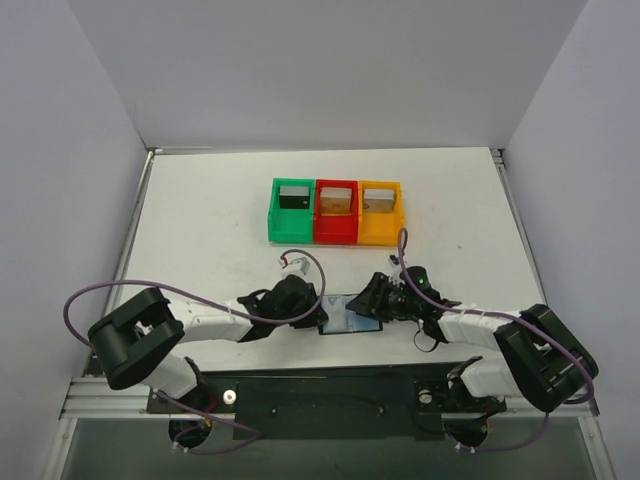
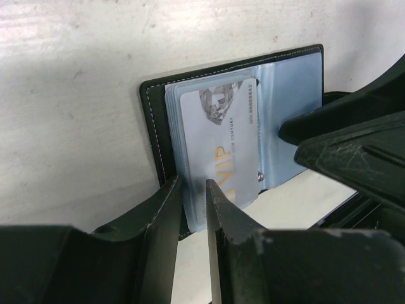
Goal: Take the credit cards out of the card holder
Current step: Remove the credit card from the card holder.
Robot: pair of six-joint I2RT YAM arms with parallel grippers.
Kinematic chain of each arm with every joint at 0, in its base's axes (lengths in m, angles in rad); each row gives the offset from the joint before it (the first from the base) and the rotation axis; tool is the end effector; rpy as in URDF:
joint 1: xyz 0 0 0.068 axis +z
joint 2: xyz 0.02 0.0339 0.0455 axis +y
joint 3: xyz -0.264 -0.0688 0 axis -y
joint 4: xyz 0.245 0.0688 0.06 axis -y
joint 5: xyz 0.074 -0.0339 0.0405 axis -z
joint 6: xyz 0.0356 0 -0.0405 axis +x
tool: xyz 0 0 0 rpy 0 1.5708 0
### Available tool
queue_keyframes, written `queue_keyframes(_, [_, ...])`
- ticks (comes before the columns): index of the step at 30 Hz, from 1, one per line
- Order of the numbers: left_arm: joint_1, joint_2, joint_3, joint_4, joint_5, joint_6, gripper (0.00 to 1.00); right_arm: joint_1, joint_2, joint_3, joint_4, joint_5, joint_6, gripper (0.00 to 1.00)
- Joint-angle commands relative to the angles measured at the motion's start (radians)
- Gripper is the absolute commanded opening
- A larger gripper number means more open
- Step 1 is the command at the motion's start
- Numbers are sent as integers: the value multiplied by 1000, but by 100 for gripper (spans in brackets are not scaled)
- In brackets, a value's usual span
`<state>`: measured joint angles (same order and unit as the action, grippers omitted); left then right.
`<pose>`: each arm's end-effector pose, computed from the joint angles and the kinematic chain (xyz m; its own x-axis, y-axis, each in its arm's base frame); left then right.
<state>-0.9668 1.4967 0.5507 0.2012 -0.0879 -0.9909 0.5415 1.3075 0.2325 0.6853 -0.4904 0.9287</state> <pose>0.1576 -0.2228 0.1390 -0.8661 -0.2120 -0.4526 0.1071 0.8058 -0.5824 0.1783 0.1268 0.1414 -0.8581 0.3083 -0.4107 -0.2352 0.4751 0.8480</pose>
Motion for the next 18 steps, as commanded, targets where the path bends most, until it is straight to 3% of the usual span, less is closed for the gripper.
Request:
queue_keyframes(1, [-1, -91, -50, -98, -12, 11, 33, -8, -25, 53, -71, -14, -76, 42])
queue_keyframes(5, [3, -248, -81, -157, -87, 29, 39, -5, -98, 90, -229, 32, -165, 41])
queue_keyframes(10, [17, -424, -136, -157, -176, 38, 65, 21, -188, 152, -388, 107, -286, 42])
queue_keyframes(13, [30, -476, -155, -137, -220, 38, 72, 43, -217, 197, -473, 144, -341, 47])
queue_keyframes(17, [31, -552, -254, 42, -268, 23, 78, 221, -219, 300, -605, 431, -430, 58])
queue_keyframes(18, [43, -556, -293, 105, -263, 5, 87, 201, -212, 295, -596, 373, -403, 60])
